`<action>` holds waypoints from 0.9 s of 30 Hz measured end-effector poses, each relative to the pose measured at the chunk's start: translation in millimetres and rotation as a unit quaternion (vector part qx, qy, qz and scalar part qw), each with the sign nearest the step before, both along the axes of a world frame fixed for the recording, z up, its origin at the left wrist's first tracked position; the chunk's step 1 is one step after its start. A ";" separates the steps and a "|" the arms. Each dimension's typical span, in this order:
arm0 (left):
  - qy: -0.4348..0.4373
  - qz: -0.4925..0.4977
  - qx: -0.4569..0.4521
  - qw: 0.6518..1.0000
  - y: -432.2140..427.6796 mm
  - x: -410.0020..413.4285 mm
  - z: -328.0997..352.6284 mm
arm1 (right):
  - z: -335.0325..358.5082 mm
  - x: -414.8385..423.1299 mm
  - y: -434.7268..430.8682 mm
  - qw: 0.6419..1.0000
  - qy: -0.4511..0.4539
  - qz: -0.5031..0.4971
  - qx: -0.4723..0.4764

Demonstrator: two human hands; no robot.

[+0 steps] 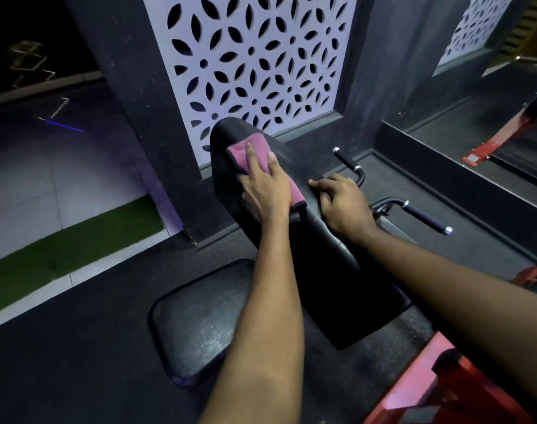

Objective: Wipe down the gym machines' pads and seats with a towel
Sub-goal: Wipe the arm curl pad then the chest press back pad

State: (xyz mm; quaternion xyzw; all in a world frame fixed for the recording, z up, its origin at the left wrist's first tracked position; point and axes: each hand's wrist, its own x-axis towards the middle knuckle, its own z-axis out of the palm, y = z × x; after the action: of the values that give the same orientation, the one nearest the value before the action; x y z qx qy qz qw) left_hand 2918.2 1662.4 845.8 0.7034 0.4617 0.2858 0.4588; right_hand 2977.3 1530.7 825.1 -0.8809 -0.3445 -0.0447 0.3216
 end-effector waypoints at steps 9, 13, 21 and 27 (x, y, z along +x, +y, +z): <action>0.042 0.025 -0.094 0.994 -31.9 -33.2 -50.0 | 31.9 26.6 29.4 0.998 0.011 0.039 -0.050; 0.065 0.025 -0.096 0.993 -7.0 -22.7 -51.1 | 35.3 43.6 73.7 0.995 0.020 0.090 -0.042; 0.068 0.041 -0.097 0.992 84.8 12.4 -48.2 | 6.4 46.0 109.2 0.995 -0.053 0.076 -0.031; 0.051 0.050 -0.125 0.990 107.1 16.2 -40.2 | 7.4 45.5 107.5 0.996 -0.050 0.070 -0.023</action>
State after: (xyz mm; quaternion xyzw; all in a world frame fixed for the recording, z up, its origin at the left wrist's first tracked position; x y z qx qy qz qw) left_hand 2934.4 1769.5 805.5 0.6303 0.5508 0.2122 0.5042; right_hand 3022.8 1638.2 832.6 -0.8584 -0.4217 -0.0588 0.2862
